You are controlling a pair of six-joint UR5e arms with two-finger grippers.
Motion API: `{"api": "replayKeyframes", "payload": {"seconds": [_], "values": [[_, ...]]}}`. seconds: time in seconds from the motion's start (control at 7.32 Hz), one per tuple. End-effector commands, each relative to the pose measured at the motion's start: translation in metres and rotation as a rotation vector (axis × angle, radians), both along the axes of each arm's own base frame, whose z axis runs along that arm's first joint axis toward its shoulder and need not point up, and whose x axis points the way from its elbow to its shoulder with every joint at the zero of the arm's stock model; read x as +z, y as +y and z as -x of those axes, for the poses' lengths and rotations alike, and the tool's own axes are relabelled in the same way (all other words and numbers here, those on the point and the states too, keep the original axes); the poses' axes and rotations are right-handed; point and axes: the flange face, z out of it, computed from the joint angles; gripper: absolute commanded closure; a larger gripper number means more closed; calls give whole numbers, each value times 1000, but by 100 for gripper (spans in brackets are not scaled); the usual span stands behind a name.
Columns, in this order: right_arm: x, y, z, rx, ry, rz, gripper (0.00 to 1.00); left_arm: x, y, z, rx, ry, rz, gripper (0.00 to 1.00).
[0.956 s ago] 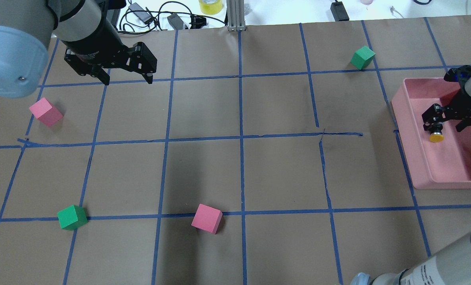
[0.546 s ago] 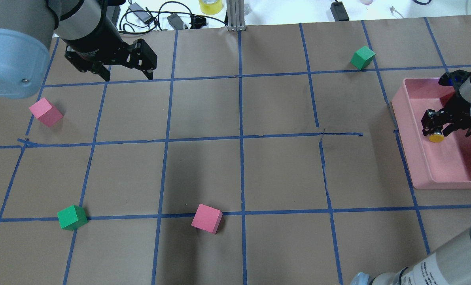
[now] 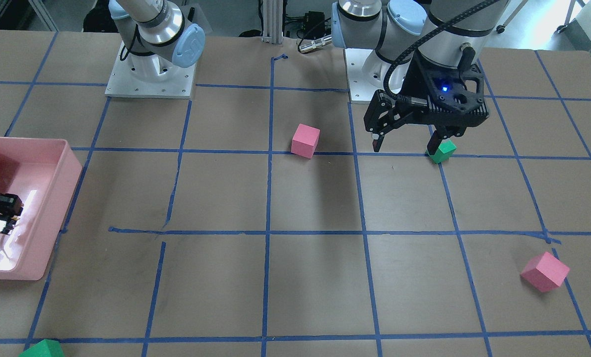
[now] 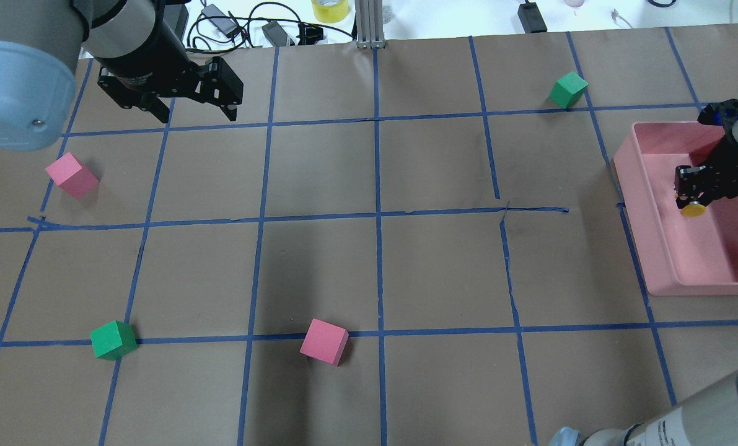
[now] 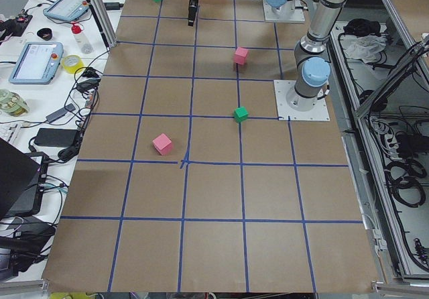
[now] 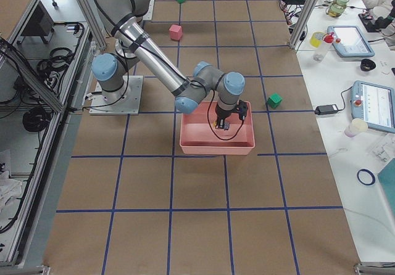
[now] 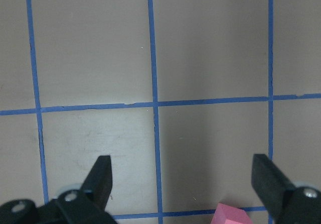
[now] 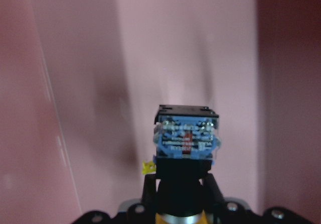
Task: Align button upright
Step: 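Lower the right gripper and grasp the black button switch body, then lift the button out of the bin and carry it to the table center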
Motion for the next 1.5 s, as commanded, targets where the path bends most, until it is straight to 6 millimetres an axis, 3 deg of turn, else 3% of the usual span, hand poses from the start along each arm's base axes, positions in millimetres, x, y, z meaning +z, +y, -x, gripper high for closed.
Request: {"api": "replayKeyframes", "payload": {"seconds": [0.0,0.14,0.27,0.55,0.68,0.96,1.09,1.37], "values": [[52,-13,4,-10,35,54,100,-1,3,0,2,-5,-2,0],[80,-28,3,-1,39,64,100,-1,5,0,0,-6,-5,0],[95,-37,-8,-18,36,54,100,1,5,1,7,-1,-4,0],[102,-47,-37,6,18,60,100,1,6,2,7,8,-7,0],[113,-59,-96,94,24,81,100,2,8,2,9,9,-9,0],[113,-73,-248,45,29,112,100,2,9,2,9,8,-16,0],[105,-71,-309,34,26,125,100,2,10,2,9,7,-23,0],[63,-74,-400,112,18,150,100,2,10,2,10,4,-21,0]]}}
